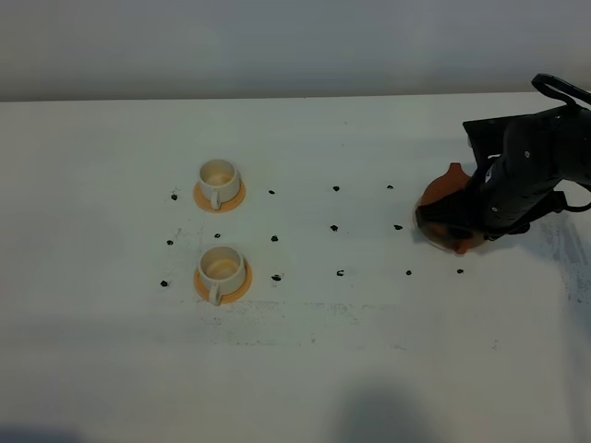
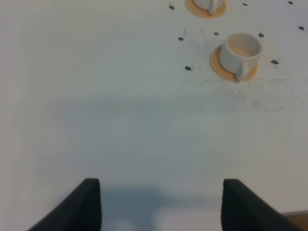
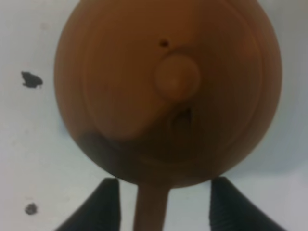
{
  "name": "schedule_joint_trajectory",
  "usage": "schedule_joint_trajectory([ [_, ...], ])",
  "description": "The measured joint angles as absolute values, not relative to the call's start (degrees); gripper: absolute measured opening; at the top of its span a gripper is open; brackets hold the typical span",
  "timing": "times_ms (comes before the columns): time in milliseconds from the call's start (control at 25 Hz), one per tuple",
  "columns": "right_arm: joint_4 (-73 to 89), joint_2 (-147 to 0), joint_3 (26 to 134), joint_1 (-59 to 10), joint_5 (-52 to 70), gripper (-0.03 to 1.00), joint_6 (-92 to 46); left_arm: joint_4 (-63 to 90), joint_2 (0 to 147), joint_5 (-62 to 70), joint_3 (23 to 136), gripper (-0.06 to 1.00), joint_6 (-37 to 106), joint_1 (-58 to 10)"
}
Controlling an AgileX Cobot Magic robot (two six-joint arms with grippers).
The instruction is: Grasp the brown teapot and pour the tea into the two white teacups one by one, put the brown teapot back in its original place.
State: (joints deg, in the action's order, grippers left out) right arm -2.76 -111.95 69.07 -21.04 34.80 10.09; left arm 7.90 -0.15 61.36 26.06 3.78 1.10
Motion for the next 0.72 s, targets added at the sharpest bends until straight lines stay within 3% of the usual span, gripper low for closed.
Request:
schedule_joint_trajectory([
  [200, -2.1, -112.0, 69.1, -20.9, 35.4, 0.1, 4.0, 7.9, -0.1, 61.4, 26.1, 0.51, 3.8, 1.1],
  [720, -1.7, -111.9, 69.1, -20.8, 35.2, 0.09, 1.6, 7.9, -0.1, 61.4, 26.1, 0.51, 3.8, 1.1],
])
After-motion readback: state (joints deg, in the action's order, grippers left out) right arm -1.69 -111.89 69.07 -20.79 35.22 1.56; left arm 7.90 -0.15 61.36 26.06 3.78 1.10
